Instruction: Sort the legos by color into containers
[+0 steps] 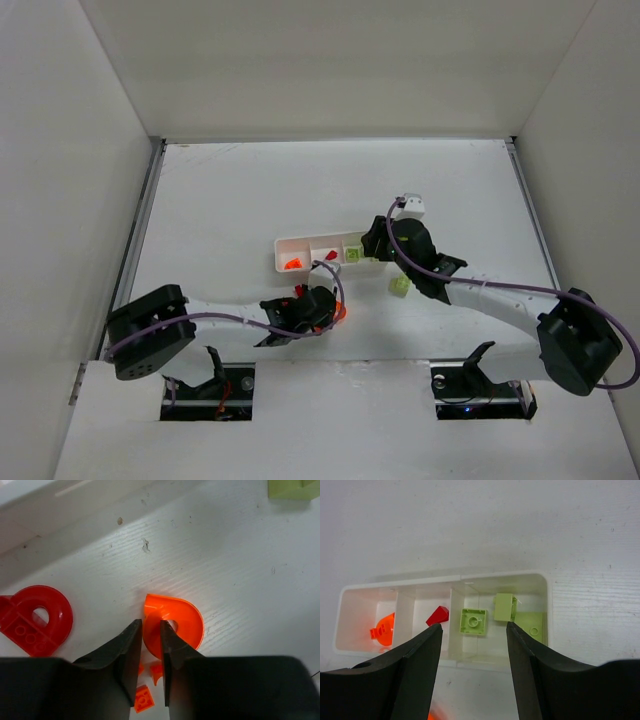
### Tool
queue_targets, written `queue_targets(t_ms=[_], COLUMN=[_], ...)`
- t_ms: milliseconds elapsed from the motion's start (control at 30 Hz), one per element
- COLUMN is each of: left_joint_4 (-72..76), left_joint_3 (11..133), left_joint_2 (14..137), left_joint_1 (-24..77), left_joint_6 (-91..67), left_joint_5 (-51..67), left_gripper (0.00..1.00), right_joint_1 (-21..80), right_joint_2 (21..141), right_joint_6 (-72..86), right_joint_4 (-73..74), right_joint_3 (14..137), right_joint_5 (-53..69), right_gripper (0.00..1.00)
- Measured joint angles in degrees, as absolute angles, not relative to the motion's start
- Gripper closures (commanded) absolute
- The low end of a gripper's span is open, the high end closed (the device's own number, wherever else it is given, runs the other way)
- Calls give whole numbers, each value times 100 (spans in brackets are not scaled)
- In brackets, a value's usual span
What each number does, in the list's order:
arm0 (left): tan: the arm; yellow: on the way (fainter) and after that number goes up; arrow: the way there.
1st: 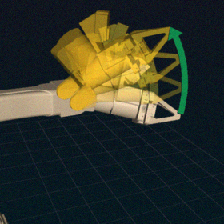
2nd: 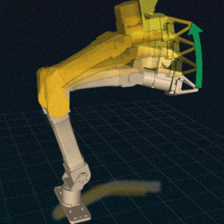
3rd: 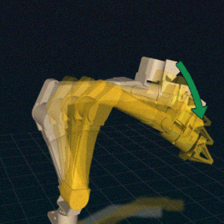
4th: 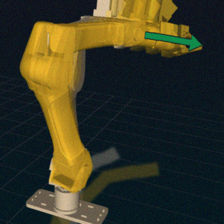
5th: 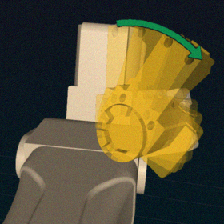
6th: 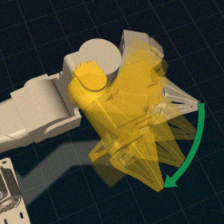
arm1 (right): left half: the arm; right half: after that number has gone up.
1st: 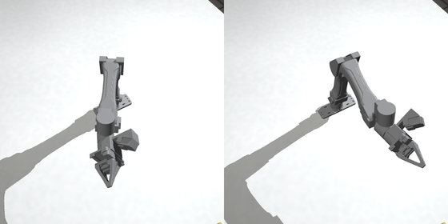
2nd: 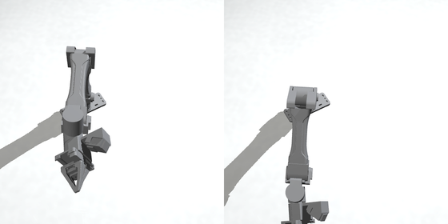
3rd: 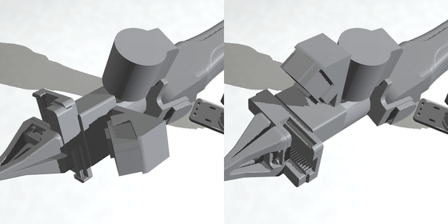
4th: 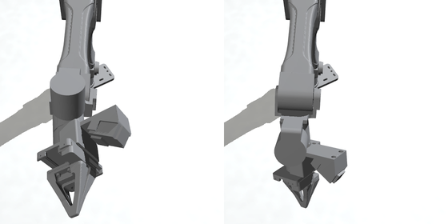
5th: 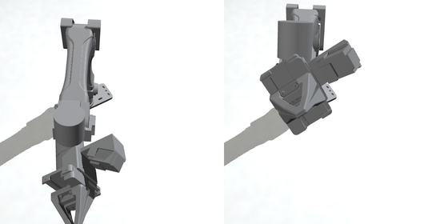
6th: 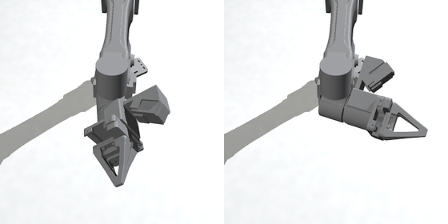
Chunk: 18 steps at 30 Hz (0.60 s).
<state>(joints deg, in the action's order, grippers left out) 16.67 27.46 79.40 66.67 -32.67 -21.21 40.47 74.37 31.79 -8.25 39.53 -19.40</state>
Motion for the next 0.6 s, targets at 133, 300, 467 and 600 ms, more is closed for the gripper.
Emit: queue_targets(t_ms=[133, 300, 467, 600], left_joint_4=[1940, 1872, 1855, 1881], left_joint_3=[2749, 2749, 2749, 2749], left_joint_2=[8031, 7627, 6425, 5852], left_joint_1=[6652, 6711, 6560, 5964], left_joint_6=[-3330, -3328, -3301, -3258], left_joint_5=[-2097, -2132, -2388, -2624], left_gripper=[93, 94, 93, 92], right_joint_1=[4047, 3966, 3892, 3892], right_joint_2=[7415, 7295, 7275, 7275], right_joint_6=[3186, 3240, 3312, 3328], right_joint_4=[-834, -891, -972, -1015], right_joint_3=[3931, 3824, 3774, 3767], right_joint_5=[-1925, -1896, -1892, -1881], right_gripper=[40, 40, 40, 40])
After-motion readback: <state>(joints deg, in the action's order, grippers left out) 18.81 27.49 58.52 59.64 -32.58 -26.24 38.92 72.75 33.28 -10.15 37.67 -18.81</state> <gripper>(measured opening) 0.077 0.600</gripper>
